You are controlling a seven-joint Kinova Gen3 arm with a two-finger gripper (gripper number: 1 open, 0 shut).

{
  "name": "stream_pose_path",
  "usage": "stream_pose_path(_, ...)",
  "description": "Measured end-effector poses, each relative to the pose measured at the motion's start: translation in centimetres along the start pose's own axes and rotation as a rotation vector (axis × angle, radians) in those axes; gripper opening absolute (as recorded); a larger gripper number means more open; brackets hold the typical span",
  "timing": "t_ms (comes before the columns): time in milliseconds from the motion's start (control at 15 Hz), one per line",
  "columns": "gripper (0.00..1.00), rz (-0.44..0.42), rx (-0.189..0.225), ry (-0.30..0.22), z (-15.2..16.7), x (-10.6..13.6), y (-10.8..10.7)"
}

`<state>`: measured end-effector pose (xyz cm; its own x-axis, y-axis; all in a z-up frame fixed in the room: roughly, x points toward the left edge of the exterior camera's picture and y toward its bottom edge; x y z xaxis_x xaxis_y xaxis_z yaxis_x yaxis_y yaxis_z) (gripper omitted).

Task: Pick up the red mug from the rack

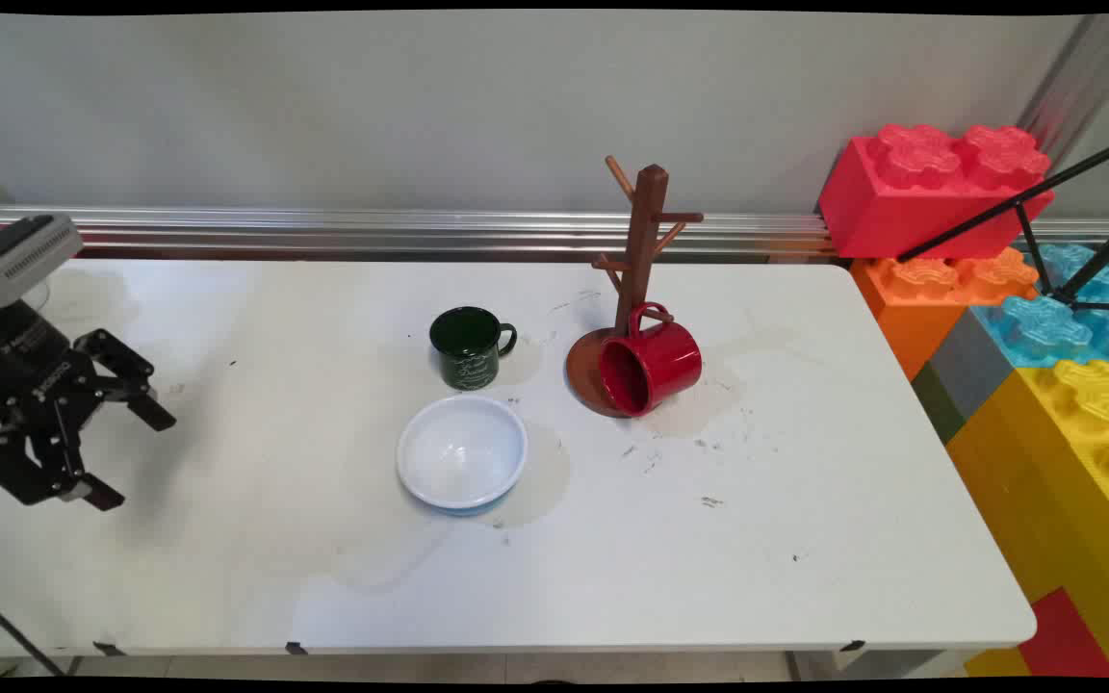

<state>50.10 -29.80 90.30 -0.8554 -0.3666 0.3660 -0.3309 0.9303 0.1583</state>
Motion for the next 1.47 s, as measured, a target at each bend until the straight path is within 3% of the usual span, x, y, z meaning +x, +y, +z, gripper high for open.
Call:
stream_pose_path(333,1.0,-0.042,-0.011,0.101,1.5,0.8,0.0)
stream_pose_path(1000,1.0,-0.123,0.003,0.429,4.5,8.0,-0.2)
stream_pose_path(1467,1.0,-0.155,0.027,0.596,6.9,11.6,-0.7)
